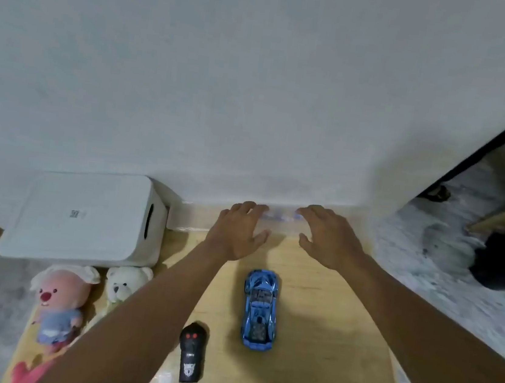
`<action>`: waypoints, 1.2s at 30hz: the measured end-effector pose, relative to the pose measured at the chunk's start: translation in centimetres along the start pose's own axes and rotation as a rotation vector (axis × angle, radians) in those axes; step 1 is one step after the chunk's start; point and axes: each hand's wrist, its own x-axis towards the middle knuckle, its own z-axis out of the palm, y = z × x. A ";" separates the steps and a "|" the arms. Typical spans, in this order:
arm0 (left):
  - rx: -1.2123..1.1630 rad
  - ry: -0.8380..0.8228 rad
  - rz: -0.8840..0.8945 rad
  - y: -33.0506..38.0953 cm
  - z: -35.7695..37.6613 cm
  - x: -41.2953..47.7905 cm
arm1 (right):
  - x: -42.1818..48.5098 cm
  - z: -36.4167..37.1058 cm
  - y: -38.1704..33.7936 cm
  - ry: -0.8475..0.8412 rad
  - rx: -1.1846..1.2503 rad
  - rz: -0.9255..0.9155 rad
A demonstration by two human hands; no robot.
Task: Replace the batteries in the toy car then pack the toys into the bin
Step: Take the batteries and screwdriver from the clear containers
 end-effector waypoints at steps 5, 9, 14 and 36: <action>0.017 -0.179 -0.047 -2.3 5.5 5.7 | 3.9 4.5 3.4 -0.251 0.015 0.015; 0.109 -0.174 -0.016 -1.8 5.8 5.3 | 3.4 4.7 3.5 -0.264 -0.039 -0.012; 0.173 -0.081 0.021 -1.7 6.0 5.3 | 3.5 6.0 3.1 -0.148 -0.228 -0.042; 0.314 -0.105 0.106 -0.3 5.3 6.0 | 4.8 5.6 1.6 -0.169 -0.414 -0.126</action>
